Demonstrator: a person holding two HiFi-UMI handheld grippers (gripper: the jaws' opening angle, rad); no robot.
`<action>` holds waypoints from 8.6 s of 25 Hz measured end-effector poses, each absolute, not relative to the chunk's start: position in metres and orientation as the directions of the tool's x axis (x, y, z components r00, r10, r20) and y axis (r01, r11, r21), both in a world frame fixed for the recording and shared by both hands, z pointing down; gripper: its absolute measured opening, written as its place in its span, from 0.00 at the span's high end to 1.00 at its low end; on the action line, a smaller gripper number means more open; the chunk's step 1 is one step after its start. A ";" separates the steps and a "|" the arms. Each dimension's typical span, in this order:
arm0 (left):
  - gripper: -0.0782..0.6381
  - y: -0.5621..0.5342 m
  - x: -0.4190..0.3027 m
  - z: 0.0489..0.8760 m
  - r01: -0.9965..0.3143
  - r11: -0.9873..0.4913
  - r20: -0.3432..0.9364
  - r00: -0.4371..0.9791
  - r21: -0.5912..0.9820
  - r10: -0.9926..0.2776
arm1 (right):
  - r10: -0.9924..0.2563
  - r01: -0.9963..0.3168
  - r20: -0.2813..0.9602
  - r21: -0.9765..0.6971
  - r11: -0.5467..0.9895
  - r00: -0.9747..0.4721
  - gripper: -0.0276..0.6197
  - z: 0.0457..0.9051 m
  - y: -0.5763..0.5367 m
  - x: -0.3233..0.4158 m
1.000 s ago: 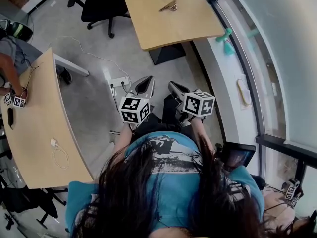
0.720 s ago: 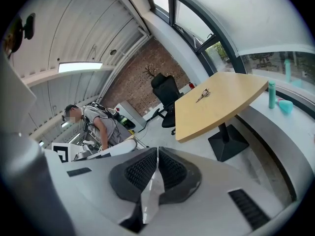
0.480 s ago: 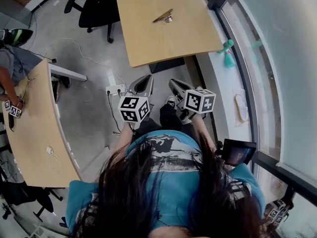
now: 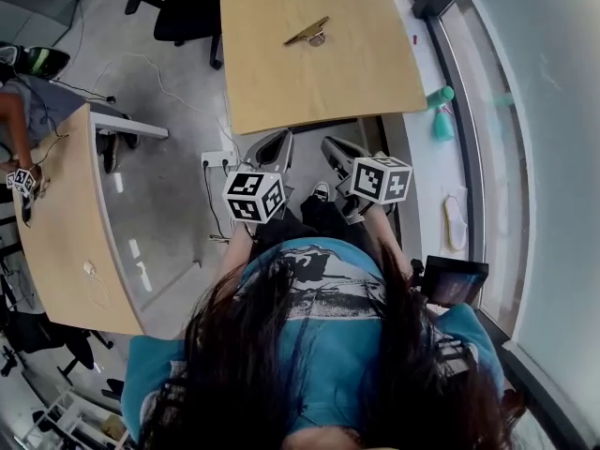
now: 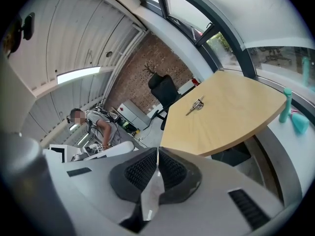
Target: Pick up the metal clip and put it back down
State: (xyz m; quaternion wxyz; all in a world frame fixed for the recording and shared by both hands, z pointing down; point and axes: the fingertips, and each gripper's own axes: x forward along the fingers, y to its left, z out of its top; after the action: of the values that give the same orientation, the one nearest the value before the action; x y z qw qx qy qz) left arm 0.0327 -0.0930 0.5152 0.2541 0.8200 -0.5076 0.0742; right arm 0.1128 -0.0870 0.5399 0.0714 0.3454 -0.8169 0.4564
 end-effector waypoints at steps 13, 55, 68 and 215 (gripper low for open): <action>0.89 -0.125 0.032 0.523 -0.889 -0.321 0.424 0.442 0.327 -0.791 | -0.457 -0.605 0.442 -0.730 0.318 -0.772 0.92 0.556 -0.122 0.115; 0.89 -0.371 -0.071 0.533 -0.856 -0.361 0.389 0.495 0.369 -0.777 | -0.468 -0.566 0.627 -0.774 -0.285 -0.622 0.73 0.704 -0.453 0.079; 0.89 -0.363 -0.093 0.539 -0.867 -0.330 0.403 0.472 0.373 -0.784 | -0.490 -0.518 0.618 -0.785 -0.340 -0.615 0.82 0.712 -0.457 0.069; 0.89 -0.067 0.019 0.546 -0.917 -0.282 0.481 0.389 0.282 -0.785 | -0.379 -0.482 0.332 -0.764 0.429 -0.864 0.94 0.540 -0.085 0.085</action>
State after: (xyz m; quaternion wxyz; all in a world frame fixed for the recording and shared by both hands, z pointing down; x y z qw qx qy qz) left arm 0.0195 -0.0670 0.5460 0.2633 0.7907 -0.5383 0.1251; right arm 0.0852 -0.0853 0.5398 0.0545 0.2552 -0.8434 0.4696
